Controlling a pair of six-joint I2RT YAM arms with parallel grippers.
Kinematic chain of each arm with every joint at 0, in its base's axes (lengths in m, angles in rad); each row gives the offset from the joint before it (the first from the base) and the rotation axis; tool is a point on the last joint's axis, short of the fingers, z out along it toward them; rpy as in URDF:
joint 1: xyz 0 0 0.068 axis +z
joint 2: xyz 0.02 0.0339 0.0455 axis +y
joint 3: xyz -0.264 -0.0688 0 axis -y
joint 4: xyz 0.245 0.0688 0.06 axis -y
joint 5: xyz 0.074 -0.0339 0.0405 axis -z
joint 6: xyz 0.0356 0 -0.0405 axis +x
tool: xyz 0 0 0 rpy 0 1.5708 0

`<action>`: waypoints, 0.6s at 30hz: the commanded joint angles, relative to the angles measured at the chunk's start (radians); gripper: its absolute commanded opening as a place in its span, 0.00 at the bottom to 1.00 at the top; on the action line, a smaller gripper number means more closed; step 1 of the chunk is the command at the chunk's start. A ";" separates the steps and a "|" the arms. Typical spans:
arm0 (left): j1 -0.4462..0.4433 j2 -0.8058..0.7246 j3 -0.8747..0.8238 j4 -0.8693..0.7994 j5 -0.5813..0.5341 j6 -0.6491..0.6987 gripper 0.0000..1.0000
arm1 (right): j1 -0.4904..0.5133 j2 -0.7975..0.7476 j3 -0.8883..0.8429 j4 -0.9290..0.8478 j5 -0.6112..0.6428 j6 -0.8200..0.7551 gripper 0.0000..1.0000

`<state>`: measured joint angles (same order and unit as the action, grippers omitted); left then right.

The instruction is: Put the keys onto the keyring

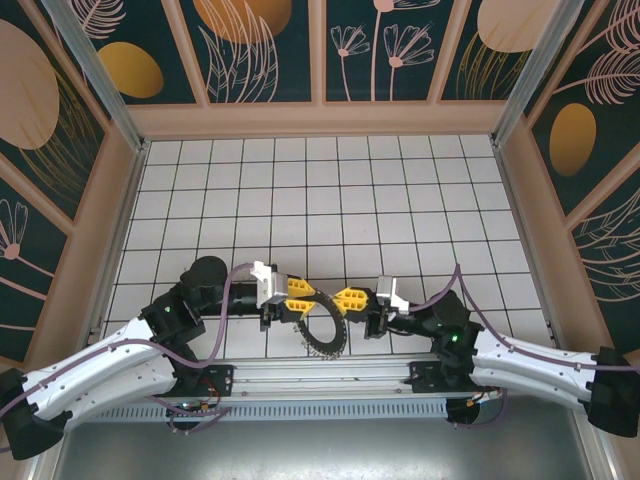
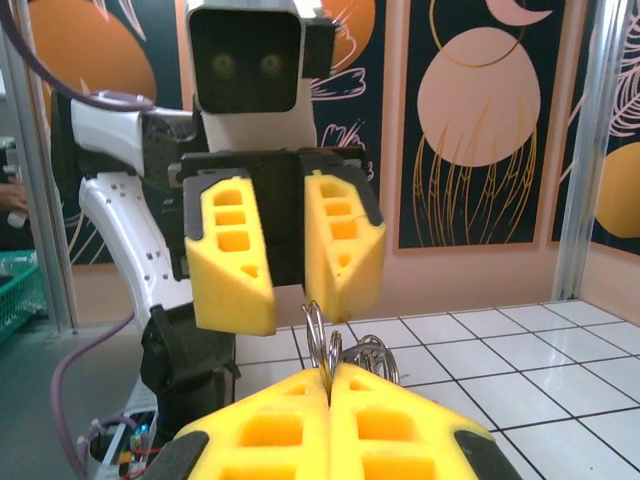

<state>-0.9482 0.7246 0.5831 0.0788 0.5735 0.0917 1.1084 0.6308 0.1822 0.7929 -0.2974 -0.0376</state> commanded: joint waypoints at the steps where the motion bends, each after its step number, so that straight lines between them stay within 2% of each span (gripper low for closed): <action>1: 0.003 -0.001 0.023 0.059 0.040 -0.012 0.27 | -0.013 -0.003 0.000 0.143 -0.020 0.043 0.00; 18: 0.002 0.085 0.068 0.111 0.066 0.009 0.26 | -0.015 0.013 -0.014 0.151 -0.007 0.039 0.00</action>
<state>-0.9482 0.8055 0.6174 0.1375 0.6079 0.0925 1.0992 0.6498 0.1802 0.8581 -0.3157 -0.0113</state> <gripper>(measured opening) 0.260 0.059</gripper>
